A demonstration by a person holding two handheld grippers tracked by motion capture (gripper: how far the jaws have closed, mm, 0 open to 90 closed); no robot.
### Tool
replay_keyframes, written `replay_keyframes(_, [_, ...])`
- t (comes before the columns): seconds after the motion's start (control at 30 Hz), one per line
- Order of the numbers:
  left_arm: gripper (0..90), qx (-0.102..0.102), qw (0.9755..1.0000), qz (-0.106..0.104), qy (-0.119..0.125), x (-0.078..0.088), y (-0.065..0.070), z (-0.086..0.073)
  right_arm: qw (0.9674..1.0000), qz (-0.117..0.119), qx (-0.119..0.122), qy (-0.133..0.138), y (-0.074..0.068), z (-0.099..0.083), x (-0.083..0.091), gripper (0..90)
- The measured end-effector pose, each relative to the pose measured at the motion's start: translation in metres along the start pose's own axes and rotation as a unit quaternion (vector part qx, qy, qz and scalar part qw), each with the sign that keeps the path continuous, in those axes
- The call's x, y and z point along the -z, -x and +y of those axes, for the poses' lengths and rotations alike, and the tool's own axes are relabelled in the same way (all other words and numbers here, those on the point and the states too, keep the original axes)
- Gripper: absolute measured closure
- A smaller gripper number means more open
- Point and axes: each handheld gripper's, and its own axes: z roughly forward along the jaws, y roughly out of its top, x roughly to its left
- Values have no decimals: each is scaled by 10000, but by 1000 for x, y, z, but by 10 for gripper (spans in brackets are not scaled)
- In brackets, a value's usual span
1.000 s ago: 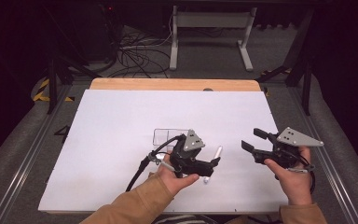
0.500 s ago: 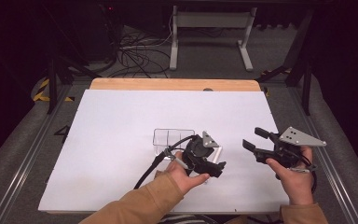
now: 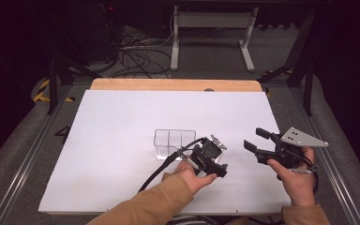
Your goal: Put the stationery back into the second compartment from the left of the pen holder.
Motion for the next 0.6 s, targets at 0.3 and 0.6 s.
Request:
replay_keyframes(0.3, [342,160,9995,39,-257,-20,-4,1,10000,11,5,19,0,0,1,316])
replay_keyframes(0.6, [389,564,9968,-37,-559,-29,-12,4,10000,51,16,20,-1,0,0,315])
